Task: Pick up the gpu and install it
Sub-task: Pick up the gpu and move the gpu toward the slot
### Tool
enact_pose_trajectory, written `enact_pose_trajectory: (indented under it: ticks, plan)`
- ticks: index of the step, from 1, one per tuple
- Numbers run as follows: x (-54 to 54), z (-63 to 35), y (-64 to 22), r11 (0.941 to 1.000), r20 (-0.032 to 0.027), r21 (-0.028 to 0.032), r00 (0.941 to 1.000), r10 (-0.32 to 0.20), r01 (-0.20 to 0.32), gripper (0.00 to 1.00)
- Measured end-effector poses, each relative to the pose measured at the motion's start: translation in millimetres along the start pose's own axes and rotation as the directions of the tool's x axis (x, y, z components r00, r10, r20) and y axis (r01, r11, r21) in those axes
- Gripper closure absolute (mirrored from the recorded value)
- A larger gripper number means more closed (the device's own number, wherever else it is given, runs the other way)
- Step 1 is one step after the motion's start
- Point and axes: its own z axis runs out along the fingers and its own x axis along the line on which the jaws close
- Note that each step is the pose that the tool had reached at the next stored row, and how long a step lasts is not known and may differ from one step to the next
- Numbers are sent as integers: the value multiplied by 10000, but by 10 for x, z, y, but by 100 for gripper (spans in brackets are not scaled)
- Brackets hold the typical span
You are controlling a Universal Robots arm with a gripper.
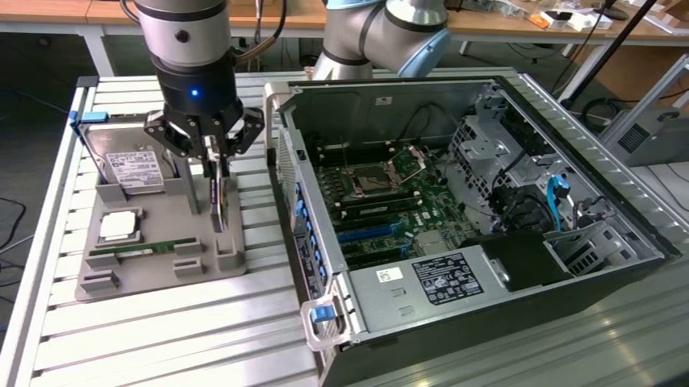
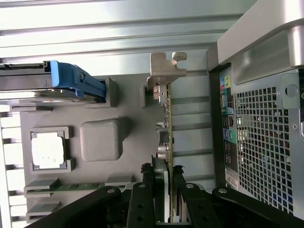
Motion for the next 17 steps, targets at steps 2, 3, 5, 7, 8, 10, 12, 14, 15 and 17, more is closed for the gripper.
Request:
enact_pose_trajectory:
  ticks: [2,3,5,7,8,10,12,14,15,17]
  plan:
    - [0,-4,0,10000,0,0,10000,0,0,73]
    - [0,-8,0,10000,-1,1,10000,0,0,73]
    - [0,-13,0,10000,-1,1,10000,0,0,73]
    - [-1,-19,1,10000,0,0,10000,0,0,73]
    - [-1,-22,1,10000,0,1,10000,0,0,73]
    - [-1,-31,1,10000,0,0,10000,0,0,73]
    - [-1,-36,1,10000,0,0,10000,0,0,73]
    - [-1,-45,1,10000,0,0,10000,-1,1,73]
    - [-1,-48,2,10000,0,0,10000,0,0,73]
    - [-1,-52,2,10000,0,0,10000,-1,1,73]
